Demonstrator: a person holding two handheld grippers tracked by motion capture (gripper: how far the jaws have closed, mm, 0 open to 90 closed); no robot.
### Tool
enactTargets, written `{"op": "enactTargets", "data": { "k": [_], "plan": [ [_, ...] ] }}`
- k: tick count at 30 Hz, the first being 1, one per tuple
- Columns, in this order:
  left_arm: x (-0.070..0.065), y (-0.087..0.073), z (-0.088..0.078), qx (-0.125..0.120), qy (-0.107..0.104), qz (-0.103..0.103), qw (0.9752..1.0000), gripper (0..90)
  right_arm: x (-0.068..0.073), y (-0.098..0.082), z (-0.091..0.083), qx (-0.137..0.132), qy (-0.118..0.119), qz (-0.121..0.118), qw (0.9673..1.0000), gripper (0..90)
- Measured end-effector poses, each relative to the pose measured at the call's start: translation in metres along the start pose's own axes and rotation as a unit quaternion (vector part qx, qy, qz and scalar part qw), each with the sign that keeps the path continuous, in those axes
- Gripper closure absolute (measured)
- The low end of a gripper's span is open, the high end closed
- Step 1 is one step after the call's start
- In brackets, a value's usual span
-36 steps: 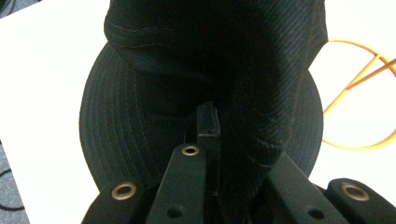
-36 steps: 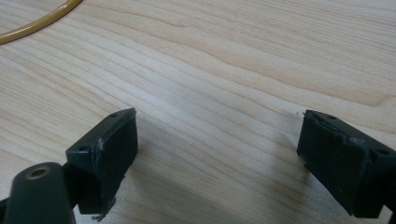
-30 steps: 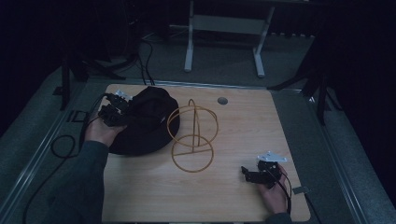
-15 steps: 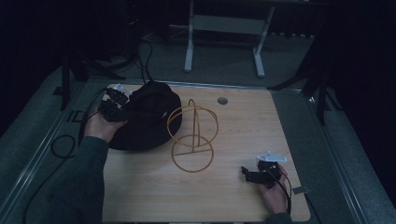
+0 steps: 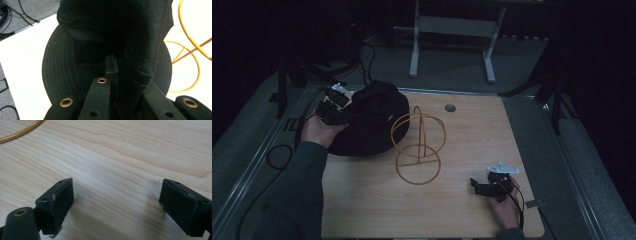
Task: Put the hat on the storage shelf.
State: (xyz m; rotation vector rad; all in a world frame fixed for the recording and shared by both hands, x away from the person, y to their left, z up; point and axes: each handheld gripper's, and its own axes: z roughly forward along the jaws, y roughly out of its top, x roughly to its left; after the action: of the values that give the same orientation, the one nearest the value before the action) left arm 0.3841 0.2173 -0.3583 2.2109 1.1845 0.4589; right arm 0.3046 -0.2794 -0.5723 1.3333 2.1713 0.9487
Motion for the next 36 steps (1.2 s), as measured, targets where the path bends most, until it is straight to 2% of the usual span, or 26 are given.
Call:
{"op": "enactTargets", "data": {
  "k": [17, 25, 30, 36],
  "plan": [
    [0.0, 0.009, -0.01, -0.022, -0.008, 0.002, 0.9997, 88.7, 0.0, 0.0, 0.0, 0.0, 0.001, 0.0, 1.0, 12.2],
    [0.003, 0.011, -0.014, -0.035, -0.022, -0.005, 0.9991, 88.7, 0.0, 0.0, 0.0, 0.0, 0.001, -0.001, 1.0, 12.2],
    [0.004, 0.013, -0.017, -0.03, -0.015, -0.001, 0.9994, 88.7, 0.0, 0.0, 0.0, 0.0, 0.001, -0.001, 1.0, 12.2],
    [0.007, 0.017, -0.028, -0.041, -0.014, -0.001, 0.9991, 88.7, 0.0, 0.0, 0.0, 0.0, 0.001, 0.0, 1.0, 12.2]
  ]
}}
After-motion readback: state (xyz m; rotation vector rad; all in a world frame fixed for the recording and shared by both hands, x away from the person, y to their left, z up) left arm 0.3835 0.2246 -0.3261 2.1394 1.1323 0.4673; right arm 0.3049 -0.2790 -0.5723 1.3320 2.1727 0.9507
